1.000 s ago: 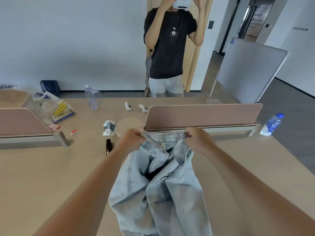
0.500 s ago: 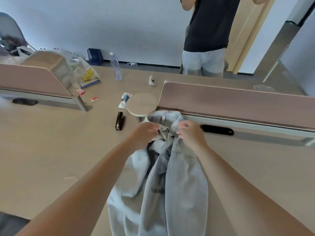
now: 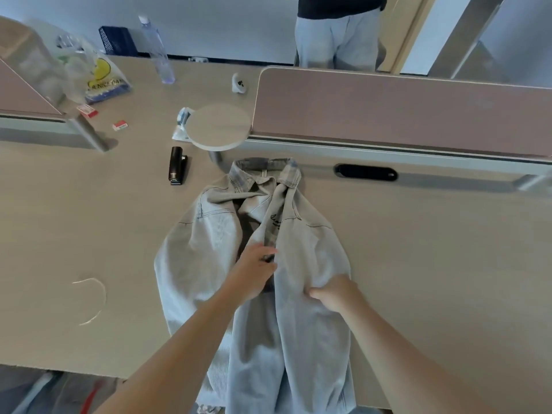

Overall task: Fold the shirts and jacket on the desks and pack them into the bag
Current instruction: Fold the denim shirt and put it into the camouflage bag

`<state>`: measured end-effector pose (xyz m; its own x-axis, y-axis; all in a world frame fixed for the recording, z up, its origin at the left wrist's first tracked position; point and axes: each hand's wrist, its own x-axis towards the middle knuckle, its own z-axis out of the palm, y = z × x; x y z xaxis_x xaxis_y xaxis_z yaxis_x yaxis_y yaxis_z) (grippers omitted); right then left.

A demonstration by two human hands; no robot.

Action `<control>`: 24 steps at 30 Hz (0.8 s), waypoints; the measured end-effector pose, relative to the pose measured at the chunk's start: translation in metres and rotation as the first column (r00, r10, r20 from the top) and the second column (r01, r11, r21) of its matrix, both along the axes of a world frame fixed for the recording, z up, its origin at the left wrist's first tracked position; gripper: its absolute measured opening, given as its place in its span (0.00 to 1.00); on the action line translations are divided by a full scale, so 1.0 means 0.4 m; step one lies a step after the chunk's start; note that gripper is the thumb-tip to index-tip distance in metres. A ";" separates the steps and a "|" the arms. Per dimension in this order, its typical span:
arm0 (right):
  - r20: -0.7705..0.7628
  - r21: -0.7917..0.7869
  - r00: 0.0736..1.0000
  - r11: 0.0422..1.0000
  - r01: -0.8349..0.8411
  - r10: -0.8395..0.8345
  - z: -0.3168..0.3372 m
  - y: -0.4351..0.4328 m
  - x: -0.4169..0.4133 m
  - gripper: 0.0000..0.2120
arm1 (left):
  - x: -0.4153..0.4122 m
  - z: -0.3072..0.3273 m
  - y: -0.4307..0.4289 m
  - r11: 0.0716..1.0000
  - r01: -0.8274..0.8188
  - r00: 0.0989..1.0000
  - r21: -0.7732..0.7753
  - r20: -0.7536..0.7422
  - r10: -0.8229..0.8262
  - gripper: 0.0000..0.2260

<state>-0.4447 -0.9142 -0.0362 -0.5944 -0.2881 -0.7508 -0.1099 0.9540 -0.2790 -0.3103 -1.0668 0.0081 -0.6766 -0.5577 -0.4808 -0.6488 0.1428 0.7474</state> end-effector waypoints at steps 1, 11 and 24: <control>-0.016 -0.011 1.000 1.000 -0.007 0.006 -0.009 0.001 0.006 0.27 | -0.004 -0.012 0.006 1.000 0.022 1.000 -0.007 0.004 -0.022 0.10; -0.035 -0.138 0.999 0.990 -0.023 0.019 0.010 0.036 0.014 0.23 | -0.054 -0.015 0.103 0.983 -0.128 0.990 0.135 0.076 0.119 0.16; 0.333 -0.405 0.942 0.908 0.104 0.040 0.154 0.192 -0.107 0.41 | -0.252 0.183 0.179 0.740 -0.269 0.899 0.617 -0.115 0.423 0.11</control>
<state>-0.4876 -0.8373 0.0254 -0.3511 -0.5978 -0.7207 0.0848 0.7462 -0.6603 -0.4110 -0.9953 0.0813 -0.6242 -0.4469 -0.6408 -0.3632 -0.5603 0.7445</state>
